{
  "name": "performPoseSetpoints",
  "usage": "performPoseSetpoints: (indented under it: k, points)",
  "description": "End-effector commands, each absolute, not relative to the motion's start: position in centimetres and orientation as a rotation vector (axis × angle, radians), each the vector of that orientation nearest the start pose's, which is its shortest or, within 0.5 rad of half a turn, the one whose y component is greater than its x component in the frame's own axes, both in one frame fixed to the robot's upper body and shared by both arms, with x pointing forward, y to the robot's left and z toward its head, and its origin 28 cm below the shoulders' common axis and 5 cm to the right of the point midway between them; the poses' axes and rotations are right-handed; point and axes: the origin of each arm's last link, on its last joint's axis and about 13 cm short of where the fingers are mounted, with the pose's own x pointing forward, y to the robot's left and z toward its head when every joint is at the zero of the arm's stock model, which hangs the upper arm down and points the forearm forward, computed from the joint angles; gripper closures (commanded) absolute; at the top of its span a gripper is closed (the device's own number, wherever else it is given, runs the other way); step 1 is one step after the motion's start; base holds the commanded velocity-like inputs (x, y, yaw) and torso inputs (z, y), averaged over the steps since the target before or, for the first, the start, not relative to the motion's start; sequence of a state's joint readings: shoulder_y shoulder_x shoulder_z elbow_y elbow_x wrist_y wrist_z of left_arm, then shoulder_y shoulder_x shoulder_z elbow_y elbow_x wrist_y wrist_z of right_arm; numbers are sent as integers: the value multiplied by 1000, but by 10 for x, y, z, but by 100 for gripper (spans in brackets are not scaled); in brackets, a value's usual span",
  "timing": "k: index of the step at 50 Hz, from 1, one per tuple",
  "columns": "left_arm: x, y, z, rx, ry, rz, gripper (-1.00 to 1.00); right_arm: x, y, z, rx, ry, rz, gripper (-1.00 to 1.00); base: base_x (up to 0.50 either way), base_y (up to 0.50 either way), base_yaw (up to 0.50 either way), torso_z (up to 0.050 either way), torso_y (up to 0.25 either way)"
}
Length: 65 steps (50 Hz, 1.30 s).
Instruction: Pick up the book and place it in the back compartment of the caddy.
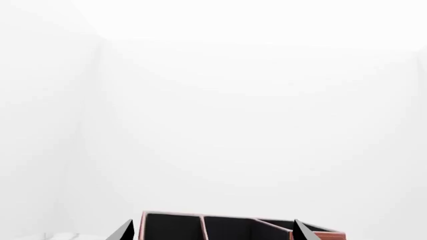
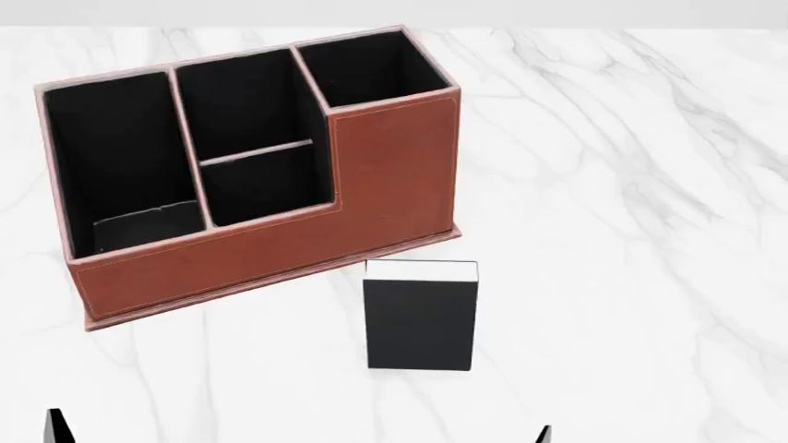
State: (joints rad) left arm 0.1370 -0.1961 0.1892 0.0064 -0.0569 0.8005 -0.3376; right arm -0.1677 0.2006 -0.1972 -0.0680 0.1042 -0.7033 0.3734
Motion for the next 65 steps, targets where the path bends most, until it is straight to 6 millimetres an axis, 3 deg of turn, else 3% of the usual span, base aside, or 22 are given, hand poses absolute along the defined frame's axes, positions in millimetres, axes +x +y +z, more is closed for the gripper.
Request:
performPoseSetpoints:
  k: [1, 16, 65]
  points:
    - [172, 211, 39, -69, -636, 93, -100, 164, -99, 41, 111, -584, -132, -100, 0, 0, 0, 0, 0]
    - [172, 211, 40, -70, -637, 95, -100, 157, -98, 42, 91, -662, -131, -100, 54, 0, 0, 0, 0]
    - [173, 211, 39, -70, -638, 95, -100, 159, -98, 41, 91, -658, -135, -100, 161, 0, 0, 0, 0]
